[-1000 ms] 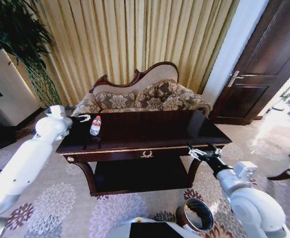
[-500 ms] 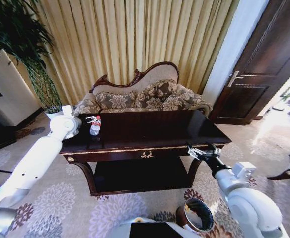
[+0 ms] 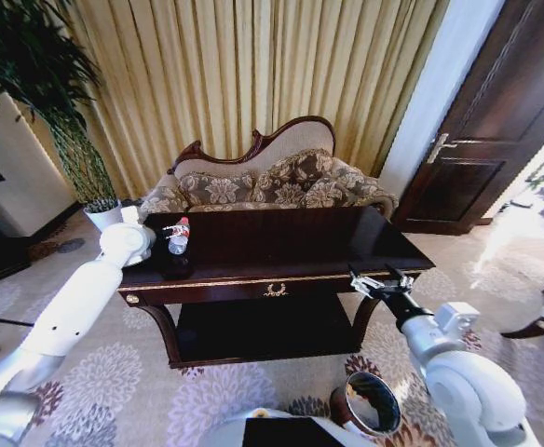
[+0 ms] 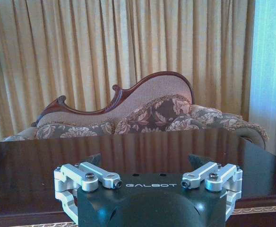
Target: Move to the front of the table and place the trash on the table into the trash bin.
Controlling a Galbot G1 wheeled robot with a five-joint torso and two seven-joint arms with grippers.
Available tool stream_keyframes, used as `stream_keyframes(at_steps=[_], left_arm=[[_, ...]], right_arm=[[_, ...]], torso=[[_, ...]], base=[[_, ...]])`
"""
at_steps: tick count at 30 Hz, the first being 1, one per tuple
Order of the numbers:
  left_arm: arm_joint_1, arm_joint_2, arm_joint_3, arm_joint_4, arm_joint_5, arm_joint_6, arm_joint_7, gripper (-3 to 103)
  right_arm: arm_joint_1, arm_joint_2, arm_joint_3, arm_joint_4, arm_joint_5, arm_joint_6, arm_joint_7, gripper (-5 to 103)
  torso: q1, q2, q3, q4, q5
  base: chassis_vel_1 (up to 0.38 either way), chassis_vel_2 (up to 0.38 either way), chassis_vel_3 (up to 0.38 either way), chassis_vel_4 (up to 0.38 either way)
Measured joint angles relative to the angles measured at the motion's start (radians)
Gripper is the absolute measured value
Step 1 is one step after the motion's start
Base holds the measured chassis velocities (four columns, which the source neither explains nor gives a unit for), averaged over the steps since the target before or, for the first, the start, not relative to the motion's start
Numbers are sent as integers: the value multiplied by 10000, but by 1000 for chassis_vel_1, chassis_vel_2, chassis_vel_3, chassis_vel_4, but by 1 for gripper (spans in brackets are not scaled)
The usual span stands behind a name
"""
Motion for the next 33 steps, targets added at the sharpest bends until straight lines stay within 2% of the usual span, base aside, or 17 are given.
stream_keyframes(at_steps=[8, 23, 33], left_arm=[[-232, -208, 303, 264, 52, 0, 219, 100], [-309, -315, 476, 437, -37, 0, 199, 100], [-264, -260, 442, 463, -448, 0, 7, 100]], right_arm=[[79, 18, -21, -194, -189, 167, 0, 100], [377, 115, -196, -612, -223, 218, 0, 100], [436, 206, -244, -732, -240, 288, 0, 100]], torso=[[0, 0, 0, 0, 0], [0, -1, 0, 1, 0], [0, -1, 0, 0, 0]], base=[[0, 0, 0, 0], [0, 0, 0, 0], [0, 0, 0, 0]])
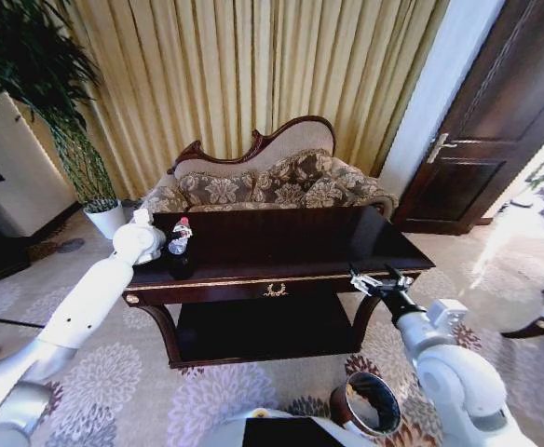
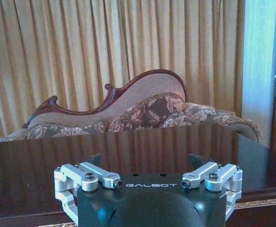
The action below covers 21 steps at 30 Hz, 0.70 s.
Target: Move to the front of the table and place the trash on the table into the trash bin.
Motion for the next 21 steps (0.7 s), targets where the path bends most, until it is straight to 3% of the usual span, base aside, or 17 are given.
stream_keyframes(at_steps=[21], left_arm=[[24, -95, 23, 54, -225, 0, -181, 100]], right_arm=[[-56, 391, -120, -114, -180, 379, 0, 100]], torso=[[0, 0, 0, 0, 0]], base=[[0, 0, 0, 0]])
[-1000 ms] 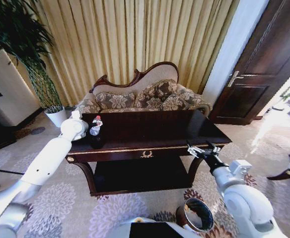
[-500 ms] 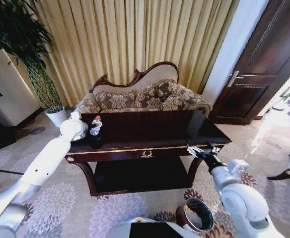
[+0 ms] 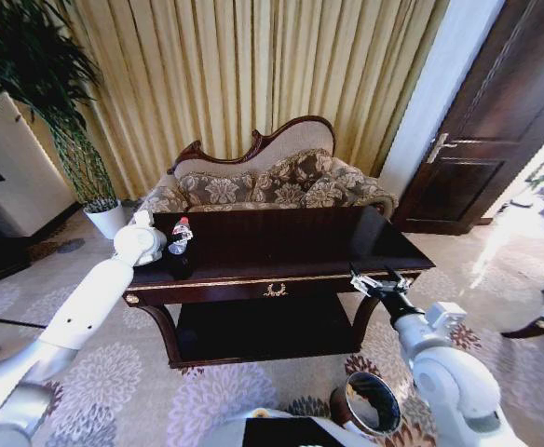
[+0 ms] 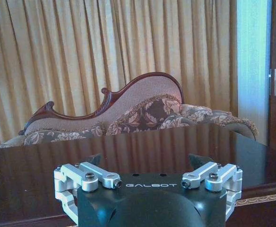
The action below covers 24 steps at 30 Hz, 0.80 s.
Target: Move to the front of the table and place the trash on the table into the trash bin.
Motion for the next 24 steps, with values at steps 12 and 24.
stream_keyframes(at_steps=[12, 24], left_arm=[[49, -138, -4, 84, 36, 0, 118, 70], [100, -103, -75, -10, 1361, -6, 787, 40]], right_arm=[[23, 12, -26, -58, -3, 101, 0, 100], [29, 32, -26, -73, 1, 134, 0, 100]], torso=[[1, 0, 0, 0, 0], [0, 0, 0, -1, -1]], base=[[0, 0, 0, 0], [0, 0, 0, 0]])
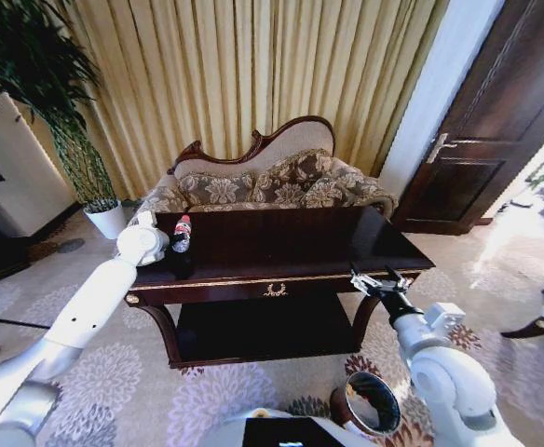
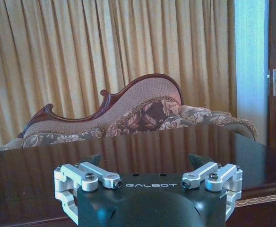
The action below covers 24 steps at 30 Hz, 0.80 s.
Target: Move to the front of the table and place the trash on the table into the trash bin.
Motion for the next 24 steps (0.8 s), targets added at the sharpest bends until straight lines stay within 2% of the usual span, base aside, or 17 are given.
stream_keyframes(at_steps=[2, 4, 5, 6, 7, 9, 10, 12, 13, 14, 15, 16, 17, 18, 19, 20, 24], left_arm=[[45, 23, -45, -40, 323, 0, 178, 40], [201, 131, -234, -212, 1345, -8, 816, 40], [201, 131, -234, -212, 1345, -8, 816, 40], [427, 277, -442, -381, 2376, -327, 1601, 40], [427, 277, -442, -381, 2376, -327, 1601, 40], [807, 481, -679, -618, 3431, -864, 2401, 40], [807, 481, -679, -618, 3431, -864, 2401, 40], [1293, 694, -975, -913, 4162, -1487, 3107, 40], [1293, 694, -975, -913, 4162, -1487, 3107, 40], [2106, 959, -1503, -1352, 5067, -2478, 4112, 40], [2459, 1073, -1769, -1495, 5511, -2876, 4546, 40], [2459, 1073, -1769, -1495, 5511, -2876, 4546, 40], [2924, 1248, -2176, -1671, 6027, -3354, 5143, 40], [3156, 1342, -2382, -1781, 6242, -3627, 5413, 40], [3156, 1342, -2382, -1781, 6242, -3627, 5413, 40], [3590, 1543, -2816, -2060, 6567, -4196, 5910, 40], [3934, 1793, -3189, -2491, 6919, -5023, 6524, 40]], right_arm=[[0, 3, -4, -2, 0, 1, -1, 100], [3, 29, -8, -12, 0, 4, 0, 100], [3, 29, -8, -12, 0, 4, 0, 100], [5, 70, -7, -14, 0, 9, 0, 100], [5, 70, -7, -14, 0, 9, 0, 100], [17, 96, -4, -6, 0, 11, 0, 100], [17, 96, -4, -6, 0, 11, 0, 100], [33, 91, 7, 46, 13, 12, 0, 100], [33, 91, 7, 46, 13, 12, 0, 100], [56, 47, 17, 153, 65, 12, 0, 100], [68, 25, 18, 197, 80, 13, 0, 100], [68, 25, 18, 197, 80, 13, 0, 100], [81, 11, 18, 266, 93, 13, 0, 100], [84, 11, 18, 301, 97, 14, 0, 100], [84, 11, 18, 301, 97, 14, 0, 100], [87, 39, 10, 378, 98, 18, 0, 100], [86, 106, -23, 499, 98, 26, 0, 100]], torso=[[0, 0, 0, 0, 0], [0, 0, 0, 0, 0], [0, 0, 0, 0, 0], [0, 0, 0, 0, 2], [0, 0, 0, 0, 2], [0, 0, 0, -1, 0], [0, 0, 0, -1, 0], [0, 0, 0, 1, 1], [0, 0, 0, 1, 1], [0, 0, -1, 0, -1], [0, 0, -1, 1, -1], [0, 0, -1, 1, -1], [0, 0, -1, 4, -1], [0, 0, -1, 6, 0], [0, 0, -1, 6, 0], [0, 1, -1, 6, -1], [0, 0, -1, -1, 0]], base=[[0, 0, 0, 0], [0, 0, 0, 0], [0, 0, 0, 0], [0, 0, 0, 0], [0, 0, 0, 0], [0, 0, 0, 0], [0, 0, 0, 0], [0, 0, 0, 0], [0, 0, 0, 0], [0, 0, 0, 0], [0, 0, 0, 0], [0, 0, 0, 0], [0, 0, 0, 0], [0, 0, 0, 0], [0, 0, 0, 0], [0, 0, 0, 0], [0, 0, 0, 0]])
